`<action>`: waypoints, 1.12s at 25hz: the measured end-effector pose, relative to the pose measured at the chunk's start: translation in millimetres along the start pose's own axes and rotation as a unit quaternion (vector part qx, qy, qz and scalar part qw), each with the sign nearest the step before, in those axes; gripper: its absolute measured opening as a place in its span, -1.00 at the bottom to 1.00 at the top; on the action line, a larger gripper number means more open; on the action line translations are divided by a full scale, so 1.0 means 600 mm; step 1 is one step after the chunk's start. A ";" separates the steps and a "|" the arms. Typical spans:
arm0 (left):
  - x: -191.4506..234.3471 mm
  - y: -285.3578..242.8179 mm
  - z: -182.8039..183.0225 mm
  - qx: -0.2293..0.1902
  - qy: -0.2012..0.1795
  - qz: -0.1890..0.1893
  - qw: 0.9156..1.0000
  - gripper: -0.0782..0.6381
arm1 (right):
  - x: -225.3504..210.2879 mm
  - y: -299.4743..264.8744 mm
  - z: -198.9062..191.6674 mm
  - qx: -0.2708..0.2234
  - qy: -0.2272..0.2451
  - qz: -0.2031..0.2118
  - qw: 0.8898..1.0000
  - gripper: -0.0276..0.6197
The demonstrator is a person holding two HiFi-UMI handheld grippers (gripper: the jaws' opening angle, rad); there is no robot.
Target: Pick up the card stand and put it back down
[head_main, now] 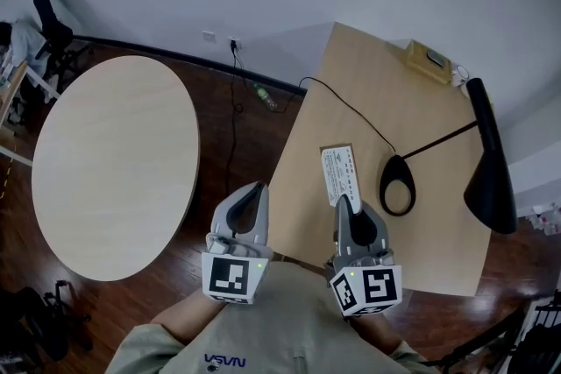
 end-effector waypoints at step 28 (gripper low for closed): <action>0.065 0.046 -0.020 0.010 -0.003 0.087 0.996 -0.76 | 0.085 -0.048 -0.013 0.023 0.019 0.092 0.995 -0.87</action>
Point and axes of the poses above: the fingertips, and each gripper's own axes: y backward along the fingers, x to its left, z out of its top, the point moved 5 cm from there along y, backward along the fingers, and after that the axes turned 13 degrees about -y, right-handed, at the moved point
